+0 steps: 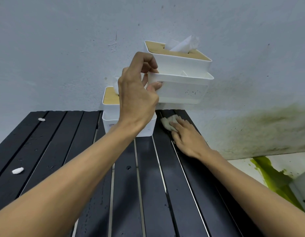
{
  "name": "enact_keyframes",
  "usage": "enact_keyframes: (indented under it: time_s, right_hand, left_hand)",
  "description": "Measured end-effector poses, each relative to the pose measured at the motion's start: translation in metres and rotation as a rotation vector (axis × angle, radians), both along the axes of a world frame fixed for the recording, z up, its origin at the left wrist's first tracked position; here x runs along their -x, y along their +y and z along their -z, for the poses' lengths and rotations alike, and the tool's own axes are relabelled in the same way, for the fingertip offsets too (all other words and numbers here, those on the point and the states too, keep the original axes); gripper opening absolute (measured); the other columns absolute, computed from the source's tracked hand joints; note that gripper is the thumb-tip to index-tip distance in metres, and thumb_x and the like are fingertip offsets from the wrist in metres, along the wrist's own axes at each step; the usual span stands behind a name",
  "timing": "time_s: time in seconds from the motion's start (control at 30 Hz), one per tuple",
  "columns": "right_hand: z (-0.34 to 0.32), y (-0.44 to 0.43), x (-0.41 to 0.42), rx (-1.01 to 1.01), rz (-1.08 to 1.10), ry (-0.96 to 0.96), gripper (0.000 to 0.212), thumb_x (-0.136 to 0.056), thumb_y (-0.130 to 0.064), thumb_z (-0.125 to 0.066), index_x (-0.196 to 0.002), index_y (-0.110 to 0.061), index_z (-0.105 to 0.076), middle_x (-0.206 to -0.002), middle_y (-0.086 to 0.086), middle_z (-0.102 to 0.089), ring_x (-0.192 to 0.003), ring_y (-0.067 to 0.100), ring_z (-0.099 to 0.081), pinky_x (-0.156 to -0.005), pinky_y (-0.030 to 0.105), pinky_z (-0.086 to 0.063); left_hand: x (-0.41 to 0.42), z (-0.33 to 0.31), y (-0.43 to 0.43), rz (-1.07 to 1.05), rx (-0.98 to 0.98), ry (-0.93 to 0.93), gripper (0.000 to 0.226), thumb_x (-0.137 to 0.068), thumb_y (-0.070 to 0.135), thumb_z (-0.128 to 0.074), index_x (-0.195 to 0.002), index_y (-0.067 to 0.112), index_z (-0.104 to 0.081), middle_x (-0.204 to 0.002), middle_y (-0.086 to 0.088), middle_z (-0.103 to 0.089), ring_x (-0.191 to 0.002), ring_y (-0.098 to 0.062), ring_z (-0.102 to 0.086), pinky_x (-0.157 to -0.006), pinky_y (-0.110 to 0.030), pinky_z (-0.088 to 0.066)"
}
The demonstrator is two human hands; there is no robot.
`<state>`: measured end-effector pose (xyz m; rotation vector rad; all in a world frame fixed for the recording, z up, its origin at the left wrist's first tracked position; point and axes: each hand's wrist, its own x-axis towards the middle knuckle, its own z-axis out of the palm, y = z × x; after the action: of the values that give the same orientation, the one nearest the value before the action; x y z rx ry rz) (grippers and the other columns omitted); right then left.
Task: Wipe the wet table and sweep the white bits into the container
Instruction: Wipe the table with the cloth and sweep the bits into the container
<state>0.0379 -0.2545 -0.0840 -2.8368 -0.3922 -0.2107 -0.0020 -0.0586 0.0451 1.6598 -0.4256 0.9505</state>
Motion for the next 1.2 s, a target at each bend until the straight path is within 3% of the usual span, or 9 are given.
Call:
enact_keyframes:
  time_s: [0.17, 0.27, 0.37, 0.5, 0.63, 0.9, 1.0, 1.07, 1.2]
  right_hand:
    - [0.003, -0.031, 0.085, 0.024, 0.018, 0.007, 0.049, -0.106, -0.042, -0.034, -0.154, -0.033, -0.032, -0.165, -0.007, -0.015, -0.154, 0.016, -0.012, -0.125, 0.028, -0.006]
    - [0.008, -0.029, 0.051, -0.001, 0.037, -0.026, 0.053, -0.102, -0.049, -0.024, -0.15, -0.032, -0.04, -0.163, -0.002, -0.029, -0.151, 0.019, -0.024, -0.125, 0.037, -0.016]
    - [0.008, -0.021, -0.009, -0.036, 0.13, -0.031, 0.049, -0.104, -0.04, -0.03, -0.148, -0.023, -0.045, -0.16, 0.005, -0.036, -0.145, 0.033, -0.033, -0.12, 0.044, -0.025]
    - [-0.001, -0.015, -0.073, -0.093, 0.271, -0.005, 0.037, -0.104, -0.031, -0.037, -0.13, -0.015, -0.056, -0.14, 0.011, -0.054, -0.123, 0.039, -0.048, -0.097, 0.044, -0.04]
    - [-0.002, -0.011, -0.086, -0.158, 0.339, -0.007, 0.032, -0.104, -0.03, -0.036, -0.121, -0.011, -0.056, -0.132, 0.013, -0.056, -0.115, 0.037, -0.055, -0.082, 0.038, -0.038]
    - [0.0, -0.038, 0.01, -0.098, 0.126, 0.024, 0.043, -0.106, -0.03, -0.04, -0.147, -0.02, -0.043, -0.163, 0.007, -0.028, -0.142, 0.032, -0.039, -0.103, 0.04, -0.04]
    - [0.0, -0.045, 0.084, -0.048, 0.06, 0.049, 0.05, -0.105, -0.038, -0.038, -0.155, -0.031, -0.032, -0.167, -0.002, -0.012, -0.153, 0.021, -0.018, -0.12, 0.03, -0.018]
    - [0.005, -0.042, 0.104, -0.006, 0.03, 0.029, 0.052, -0.104, -0.044, -0.035, -0.155, -0.038, -0.026, -0.166, -0.008, -0.002, -0.152, 0.01, -0.002, -0.122, 0.024, -0.004]
    - [0.008, -0.025, 0.06, -0.018, 0.074, 0.002, 0.053, -0.104, -0.051, -0.025, -0.153, -0.034, -0.033, -0.165, 0.005, -0.023, -0.152, 0.033, -0.019, -0.124, 0.043, -0.018]
  left_hand:
    - [0.001, 0.004, -0.004, 0.001, 0.01, -0.007, 0.044, -0.072, -0.012, -0.07, -0.097, 0.02, -0.052, -0.09, 0.014, -0.054, -0.095, -0.02, -0.057, -0.084, -0.034, -0.058]
    - [-0.001, 0.007, -0.009, 0.002, 0.003, -0.009, 0.043, -0.072, -0.013, -0.07, -0.097, 0.017, -0.053, -0.089, 0.014, -0.054, -0.094, -0.02, -0.058, -0.083, -0.033, -0.058]
    - [-0.002, 0.008, -0.013, 0.004, 0.0, -0.001, 0.04, -0.071, -0.013, -0.069, -0.098, 0.012, -0.055, -0.089, 0.012, -0.054, -0.093, -0.019, -0.058, -0.083, -0.032, -0.058]
    - [-0.005, 0.008, -0.017, 0.012, -0.008, 0.001, 0.042, -0.071, -0.012, -0.069, -0.096, 0.017, -0.053, -0.09, 0.013, -0.054, -0.094, -0.018, -0.057, -0.083, -0.03, -0.058]
    - [-0.008, 0.01, -0.021, 0.014, -0.017, 0.008, 0.044, -0.071, -0.012, -0.07, -0.095, 0.019, -0.052, -0.09, 0.013, -0.054, -0.094, -0.018, -0.058, -0.084, -0.029, -0.058]
    - [-0.003, 0.011, -0.026, 0.021, 0.018, 0.039, 0.043, -0.071, -0.011, -0.07, -0.094, 0.021, -0.051, -0.09, 0.01, -0.056, -0.095, -0.019, -0.058, -0.085, -0.033, -0.058]
    - [-0.001, 0.012, -0.024, 0.021, 0.0, 0.037, 0.045, -0.072, -0.01, -0.072, -0.094, 0.023, -0.05, -0.091, 0.008, -0.057, -0.094, -0.018, -0.058, -0.085, -0.032, -0.058]
    - [-0.001, 0.012, -0.022, 0.018, -0.007, 0.034, 0.045, -0.072, -0.01, -0.072, -0.095, 0.022, -0.049, -0.092, 0.007, -0.057, -0.095, -0.019, -0.058, -0.085, -0.031, -0.058]
    - [0.0, 0.011, -0.024, 0.015, -0.007, 0.033, 0.045, -0.072, -0.01, -0.071, -0.095, 0.022, -0.05, -0.092, 0.007, -0.057, -0.094, -0.018, -0.058, -0.085, -0.031, -0.058]
